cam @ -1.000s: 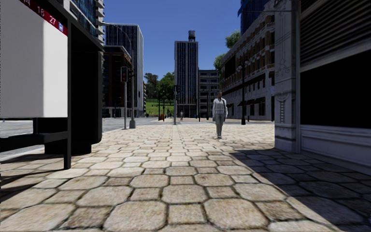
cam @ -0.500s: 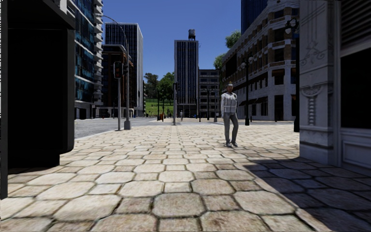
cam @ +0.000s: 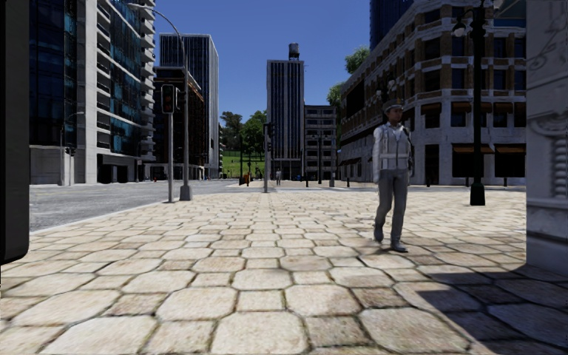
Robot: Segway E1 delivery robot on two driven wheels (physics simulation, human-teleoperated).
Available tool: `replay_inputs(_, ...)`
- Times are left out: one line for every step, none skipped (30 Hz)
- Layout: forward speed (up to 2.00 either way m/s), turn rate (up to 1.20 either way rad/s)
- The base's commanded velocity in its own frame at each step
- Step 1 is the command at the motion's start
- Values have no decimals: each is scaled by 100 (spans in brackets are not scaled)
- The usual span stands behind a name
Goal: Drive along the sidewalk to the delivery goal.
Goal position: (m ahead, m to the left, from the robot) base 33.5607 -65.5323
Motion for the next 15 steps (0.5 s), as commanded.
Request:
replay_inputs(200,0)
replay_inputs(200,0)
replay_inputs(200,0)
replay_inputs(200,0)
replay_inputs(200,0)
replay_inputs(200,0)
replay_inputs(200,0)
replay_inputs(200,0)
replay_inputs(200,0)
replay_inputs(200,0)
replay_inputs(200,0)
replay_inputs(200,0)
replay_inputs(200,0)
replay_inputs(200,0)
replay_inputs(200,0)
